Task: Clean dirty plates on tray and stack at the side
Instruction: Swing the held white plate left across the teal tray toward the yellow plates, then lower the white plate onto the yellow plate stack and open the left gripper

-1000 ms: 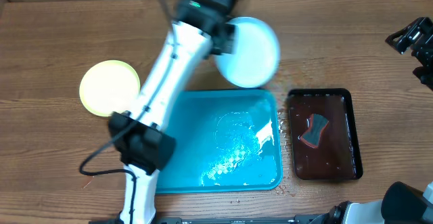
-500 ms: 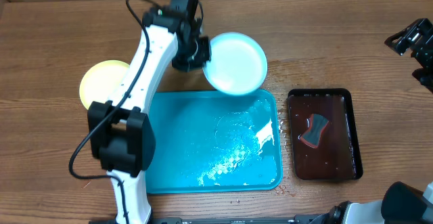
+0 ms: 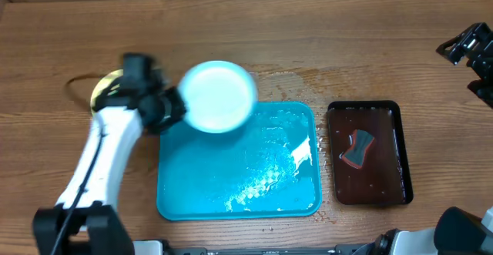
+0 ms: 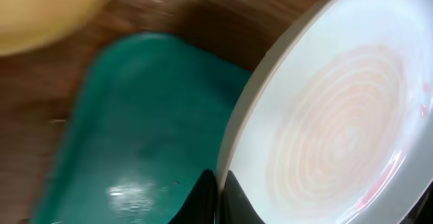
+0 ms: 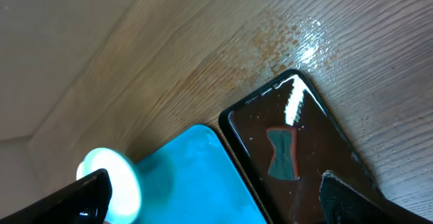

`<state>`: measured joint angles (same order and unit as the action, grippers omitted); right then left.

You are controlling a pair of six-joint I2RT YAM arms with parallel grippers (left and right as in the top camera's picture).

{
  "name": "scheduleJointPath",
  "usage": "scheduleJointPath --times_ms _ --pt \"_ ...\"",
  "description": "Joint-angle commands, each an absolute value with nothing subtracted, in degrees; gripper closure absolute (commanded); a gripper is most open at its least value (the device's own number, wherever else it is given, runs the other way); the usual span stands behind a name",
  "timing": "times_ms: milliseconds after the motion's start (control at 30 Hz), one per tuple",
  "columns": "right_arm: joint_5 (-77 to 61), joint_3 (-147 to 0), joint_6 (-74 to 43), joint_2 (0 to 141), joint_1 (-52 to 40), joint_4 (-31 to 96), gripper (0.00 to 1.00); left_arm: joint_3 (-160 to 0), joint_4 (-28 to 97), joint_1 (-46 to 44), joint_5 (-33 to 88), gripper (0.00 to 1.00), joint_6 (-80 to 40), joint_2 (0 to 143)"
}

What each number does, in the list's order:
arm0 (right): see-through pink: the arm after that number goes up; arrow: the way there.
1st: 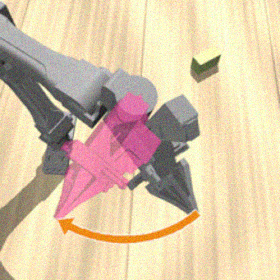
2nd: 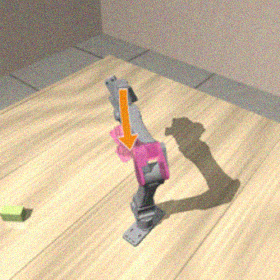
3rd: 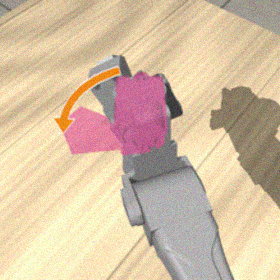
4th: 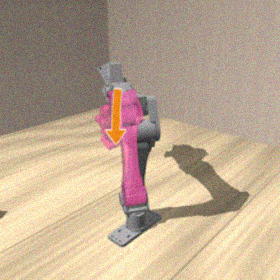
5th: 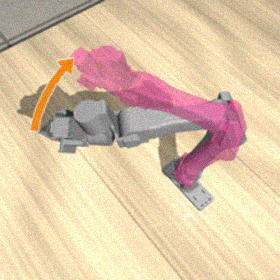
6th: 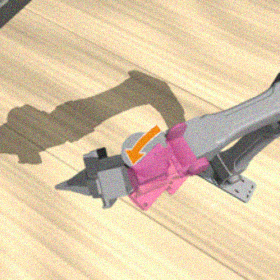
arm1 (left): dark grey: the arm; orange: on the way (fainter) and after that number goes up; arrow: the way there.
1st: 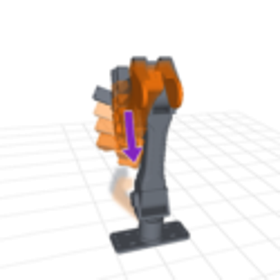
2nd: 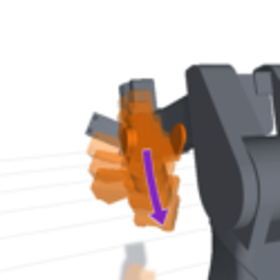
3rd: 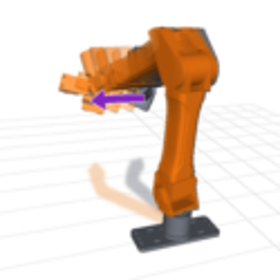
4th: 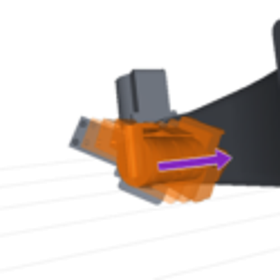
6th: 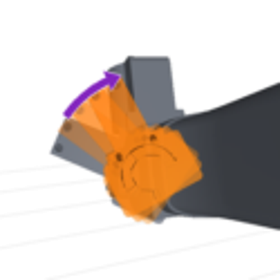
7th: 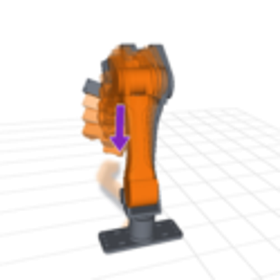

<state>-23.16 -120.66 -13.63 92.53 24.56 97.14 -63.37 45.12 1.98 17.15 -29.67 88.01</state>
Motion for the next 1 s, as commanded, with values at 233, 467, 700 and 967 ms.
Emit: scheduleJointPath --times_ms 233,467,700,967 --pt "-22.2 -119.5 -13.0 93.0 14.6 97.0 0.0 -60.6 44.2 25.2 8.3 0.96 -31.9 86.1" --pt "-22.1 -119.5 -13.1 93.1 8.9 97.0 0.0 -60.6 43.7 31.2 0.6 0.96 -32.6 87.9" --pt "-22.1 -119.5 -13.3 93.1 4.2 97.0 0.0 -60.6 40.2 31.9 -0.4 0.96 -33.5 93.0" --pt "-22.1 -119.5 -13.5 93.1 1.1 97.0 0.0 -63.2 38.7 31.9 1.4 0.96 -33.5 99.0"
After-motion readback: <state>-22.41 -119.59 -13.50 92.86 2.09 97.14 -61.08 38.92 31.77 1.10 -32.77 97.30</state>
